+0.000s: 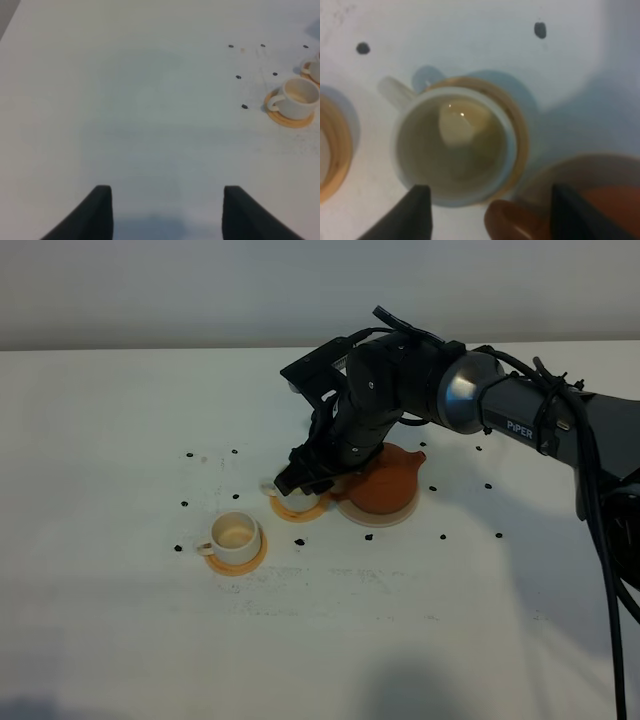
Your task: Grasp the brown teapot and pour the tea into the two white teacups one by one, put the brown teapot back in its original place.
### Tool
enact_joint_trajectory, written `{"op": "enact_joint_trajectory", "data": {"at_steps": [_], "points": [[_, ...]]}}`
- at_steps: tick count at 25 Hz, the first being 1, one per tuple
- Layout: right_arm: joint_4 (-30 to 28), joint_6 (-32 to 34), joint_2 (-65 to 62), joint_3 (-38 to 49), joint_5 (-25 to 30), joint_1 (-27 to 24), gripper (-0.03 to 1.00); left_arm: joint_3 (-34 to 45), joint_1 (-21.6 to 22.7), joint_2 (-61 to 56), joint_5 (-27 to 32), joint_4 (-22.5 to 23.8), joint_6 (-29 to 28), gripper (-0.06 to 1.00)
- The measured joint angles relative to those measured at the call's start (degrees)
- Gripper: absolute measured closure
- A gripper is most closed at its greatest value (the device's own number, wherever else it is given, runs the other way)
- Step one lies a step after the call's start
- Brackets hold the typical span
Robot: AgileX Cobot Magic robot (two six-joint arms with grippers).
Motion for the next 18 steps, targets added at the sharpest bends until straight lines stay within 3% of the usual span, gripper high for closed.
{"op": "enact_joint_trajectory", "data": {"at_steps": [18], "points": [[0.47, -0.53, -0.34, -0.11, 4.96, 0.31, 0.47, 0.00, 0.00, 0.00, 0.00, 0.00, 0.00, 0.44]]}}
